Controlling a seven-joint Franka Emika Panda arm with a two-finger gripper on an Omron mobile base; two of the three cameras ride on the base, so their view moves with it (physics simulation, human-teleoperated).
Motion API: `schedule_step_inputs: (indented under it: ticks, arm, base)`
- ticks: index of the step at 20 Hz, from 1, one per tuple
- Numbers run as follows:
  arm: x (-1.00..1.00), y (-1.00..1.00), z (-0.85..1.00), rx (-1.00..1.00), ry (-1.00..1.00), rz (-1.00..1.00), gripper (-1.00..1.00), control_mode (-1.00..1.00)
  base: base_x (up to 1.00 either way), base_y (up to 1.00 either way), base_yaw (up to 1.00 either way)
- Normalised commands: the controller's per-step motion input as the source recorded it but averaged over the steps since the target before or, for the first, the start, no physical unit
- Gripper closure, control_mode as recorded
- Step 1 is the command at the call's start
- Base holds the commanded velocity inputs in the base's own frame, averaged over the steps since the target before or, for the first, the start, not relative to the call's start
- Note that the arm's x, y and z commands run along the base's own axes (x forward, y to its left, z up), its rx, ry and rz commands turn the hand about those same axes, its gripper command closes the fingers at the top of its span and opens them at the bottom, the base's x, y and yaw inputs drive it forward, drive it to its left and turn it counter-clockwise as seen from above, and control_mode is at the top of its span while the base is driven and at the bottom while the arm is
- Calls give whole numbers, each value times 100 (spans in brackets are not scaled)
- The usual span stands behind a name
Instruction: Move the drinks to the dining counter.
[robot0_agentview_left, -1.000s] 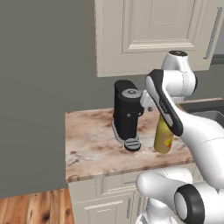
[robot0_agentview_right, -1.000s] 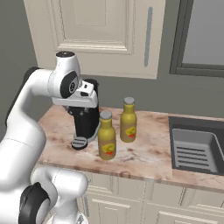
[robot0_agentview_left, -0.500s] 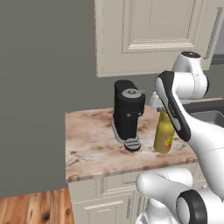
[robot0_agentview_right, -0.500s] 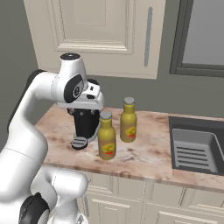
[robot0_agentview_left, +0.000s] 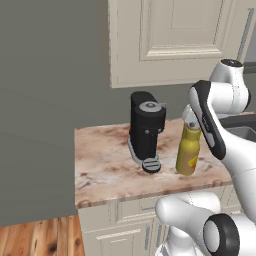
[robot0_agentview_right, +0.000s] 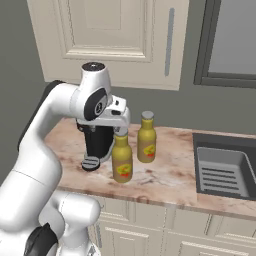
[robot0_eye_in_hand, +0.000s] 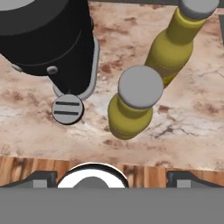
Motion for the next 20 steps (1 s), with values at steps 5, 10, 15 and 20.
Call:
schedule_step_inputs:
  ticks: [5,10,15,20]
  arm:
    - [0,-25,0,-2,-4,0,-100,-100]
    - [0,-8,0,0,-10,0,-100,-100]
    - [4,0,0,0,-10,0,-100,-100]
    - [1,0,-3,0,-3,0,-100,-100]
  base:
    - [0,0,0]
    - [0,0,0]
    - [0,0,0]
    - [0,0,0]
